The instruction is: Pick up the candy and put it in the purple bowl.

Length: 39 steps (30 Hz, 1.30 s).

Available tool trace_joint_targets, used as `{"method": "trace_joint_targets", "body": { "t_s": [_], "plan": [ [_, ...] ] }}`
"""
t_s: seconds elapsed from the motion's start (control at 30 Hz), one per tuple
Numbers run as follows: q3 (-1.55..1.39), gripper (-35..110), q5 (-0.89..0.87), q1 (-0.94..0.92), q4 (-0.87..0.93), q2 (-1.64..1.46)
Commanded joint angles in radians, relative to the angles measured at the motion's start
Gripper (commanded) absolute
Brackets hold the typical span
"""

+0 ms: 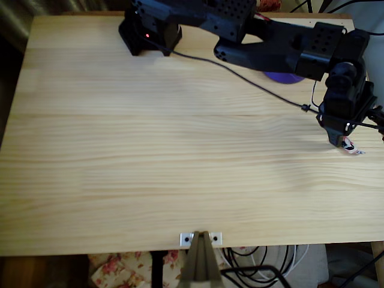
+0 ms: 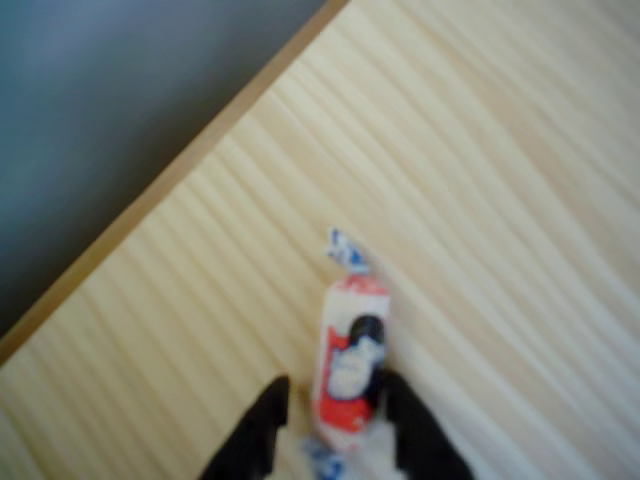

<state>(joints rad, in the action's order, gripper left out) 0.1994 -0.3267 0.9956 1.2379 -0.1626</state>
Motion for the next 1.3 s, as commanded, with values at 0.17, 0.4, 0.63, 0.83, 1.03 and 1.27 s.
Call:
{"method": "trace_joint_targets", "body": {
  "t_s": [0.17,0.4,0.63,0.83,1.03,1.27],
  "plan": [
    [0.118,-1,-0.023,0.006,-0.012,-0.031],
    [0.063,-1,0.029,-0.031,0.156,-0.213],
    [-0.101,-1,0.118,-0.129,0.454,-0.535],
    [-0.394,-1,0.164,-0.239,0.618,-0.897],
    [-0.723,-1,0.244,-0.319,0.618,-1.281],
    [-1.170,-1,0.270,-0.383,0.620,-1.697]
  ]
}}
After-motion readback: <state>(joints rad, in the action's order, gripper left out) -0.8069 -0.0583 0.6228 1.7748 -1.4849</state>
